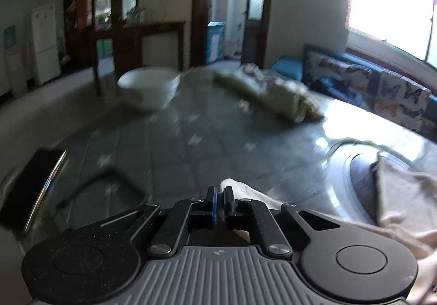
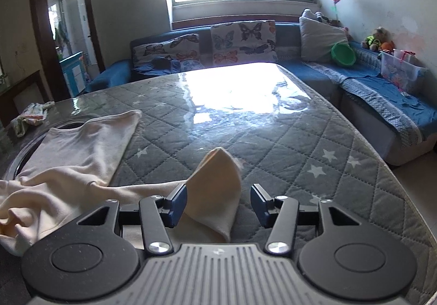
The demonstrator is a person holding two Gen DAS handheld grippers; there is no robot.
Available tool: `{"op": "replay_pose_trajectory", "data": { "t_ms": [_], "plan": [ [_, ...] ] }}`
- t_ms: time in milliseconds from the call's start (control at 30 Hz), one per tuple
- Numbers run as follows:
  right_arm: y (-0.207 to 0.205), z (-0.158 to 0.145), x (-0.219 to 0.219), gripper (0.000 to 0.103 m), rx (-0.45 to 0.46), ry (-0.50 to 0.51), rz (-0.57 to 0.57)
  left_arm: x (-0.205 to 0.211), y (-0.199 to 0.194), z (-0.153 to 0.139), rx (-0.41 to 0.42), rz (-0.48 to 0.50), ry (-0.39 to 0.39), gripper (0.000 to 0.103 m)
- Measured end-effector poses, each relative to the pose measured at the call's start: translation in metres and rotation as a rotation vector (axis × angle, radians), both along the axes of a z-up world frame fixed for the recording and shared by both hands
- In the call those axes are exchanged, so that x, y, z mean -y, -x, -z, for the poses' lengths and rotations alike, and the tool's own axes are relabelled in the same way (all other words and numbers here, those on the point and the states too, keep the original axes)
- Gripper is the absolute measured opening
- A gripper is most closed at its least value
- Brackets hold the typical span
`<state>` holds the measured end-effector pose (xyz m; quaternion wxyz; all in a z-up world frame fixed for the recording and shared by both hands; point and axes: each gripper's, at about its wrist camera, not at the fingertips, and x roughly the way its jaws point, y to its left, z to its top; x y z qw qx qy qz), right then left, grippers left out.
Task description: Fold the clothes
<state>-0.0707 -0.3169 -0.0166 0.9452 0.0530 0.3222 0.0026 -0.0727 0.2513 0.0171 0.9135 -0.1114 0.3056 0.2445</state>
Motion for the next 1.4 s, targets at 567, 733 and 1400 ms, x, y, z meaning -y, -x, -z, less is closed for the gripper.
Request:
{"op": "replay_pose_trajectory", "data": {
  "t_ms": [567,733,1400],
  "plan": [
    [-0.021,0.023,-0.031,0.009,0.002,0.155,-0.038,-0.014,0.015,0.024,-0.070,-0.056,0.012,0.005],
    [-0.005,0.010,-0.002,0.006,0.043,0.146,0.062,-0.012,0.014,0.029,-0.080,-0.055,0.004,0.005],
    [0.000,0.026,0.049,0.011,-0.029,0.164,0.212,-0.012,0.014,0.026,-0.105,-0.030,-0.014,0.016]
  ]
}}
